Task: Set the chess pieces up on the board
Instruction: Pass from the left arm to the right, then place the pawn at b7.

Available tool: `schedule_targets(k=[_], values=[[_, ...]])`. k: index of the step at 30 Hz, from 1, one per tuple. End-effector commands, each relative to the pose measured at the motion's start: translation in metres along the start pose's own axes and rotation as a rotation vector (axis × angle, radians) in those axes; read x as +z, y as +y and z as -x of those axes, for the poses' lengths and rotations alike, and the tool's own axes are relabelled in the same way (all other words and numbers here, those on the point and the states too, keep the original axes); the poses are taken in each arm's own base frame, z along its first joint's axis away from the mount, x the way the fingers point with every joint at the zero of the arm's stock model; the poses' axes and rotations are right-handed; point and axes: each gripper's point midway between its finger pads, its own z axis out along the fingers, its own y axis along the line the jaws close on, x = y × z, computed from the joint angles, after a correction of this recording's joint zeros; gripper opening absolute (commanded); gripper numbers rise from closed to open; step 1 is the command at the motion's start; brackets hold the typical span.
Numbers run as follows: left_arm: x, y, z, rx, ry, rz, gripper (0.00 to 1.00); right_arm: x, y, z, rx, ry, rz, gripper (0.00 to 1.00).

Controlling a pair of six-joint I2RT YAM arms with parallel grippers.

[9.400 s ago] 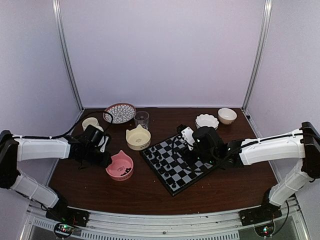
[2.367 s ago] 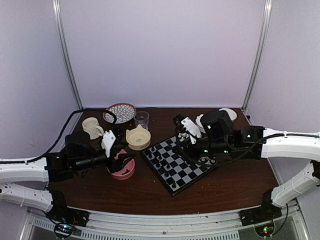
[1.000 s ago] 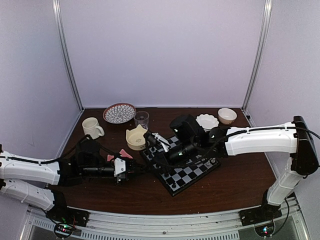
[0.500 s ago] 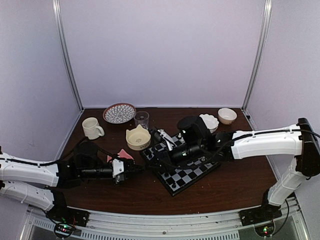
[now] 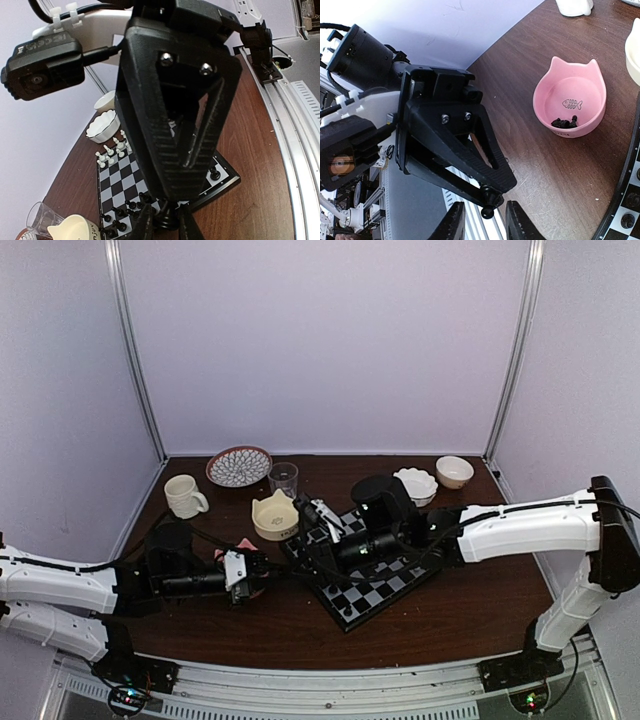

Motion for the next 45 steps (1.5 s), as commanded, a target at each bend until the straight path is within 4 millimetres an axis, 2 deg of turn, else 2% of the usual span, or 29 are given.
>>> schedule_targets(k=[1, 3, 8, 13, 17, 18, 19, 21, 25, 27, 31, 34, 37, 40, 45], values=[[-0.004, 0.011, 0.018, -0.003, -0.070, 0.058, 0.04, 0.004, 0.006, 0.005, -0.016, -0.016, 0.018, 0.32], [-0.004, 0.011, 0.018, -0.004, -0.074, 0.057, 0.04, 0.005, 0.005, 0.004, -0.015, -0.013, 0.016, 0.31], [-0.003, 0.009, 0.017, -0.009, -0.071, 0.048, 0.04, 0.005, 0.007, 0.006, -0.013, -0.016, 0.018, 0.18], [-0.003, 0.009, 0.018, -0.010, -0.077, 0.046, 0.05, 0.007, 0.006, 0.007, -0.009, -0.011, 0.008, 0.15], [-0.004, 0.008, 0.019, -0.007, -0.079, 0.037, 0.09, 0.006, 0.005, 0.009, -0.005, -0.020, 0.003, 0.04], [-0.004, 0.007, 0.019, -0.007, -0.078, 0.035, 0.14, 0.005, 0.005, 0.010, -0.005, -0.025, -0.003, 0.00], [-0.004, 0.008, 0.018, -0.009, -0.076, 0.041, 0.25, 0.003, 0.006, 0.012, -0.009, -0.027, -0.010, 0.00], [-0.007, 0.013, 0.017, -0.026, -0.084, 0.080, 0.41, -0.002, 0.003, 0.013, -0.026, -0.016, -0.052, 0.00], [-0.015, 0.017, 0.014, -0.058, -0.081, 0.117, 0.52, -0.025, -0.018, 0.006, -0.082, 0.041, -0.225, 0.00], [-0.018, 0.018, 0.011, -0.086, -0.061, 0.127, 0.64, -0.037, -0.029, 0.002, -0.096, 0.077, -0.298, 0.00], [-0.028, 0.028, 0.008, -0.177, -0.036, 0.194, 0.71, -0.058, -0.053, -0.009, -0.123, 0.208, -0.463, 0.01], [-0.035, 0.035, 0.005, -0.256, -0.012, 0.234, 0.75, -0.071, -0.066, -0.009, -0.151, 0.265, -0.557, 0.02], [-0.043, 0.048, -0.005, -0.341, 0.061, 0.314, 0.84, -0.081, -0.079, -0.010, -0.163, 0.340, -0.644, 0.04], [-0.053, 0.058, -0.017, -0.410, 0.122, 0.397, 0.96, -0.082, -0.090, -0.013, -0.165, 0.425, -0.690, 0.04], [-0.072, 0.069, -0.033, -0.512, 0.174, 0.518, 0.98, -0.076, -0.107, -0.023, -0.165, 0.548, -0.742, 0.04]])
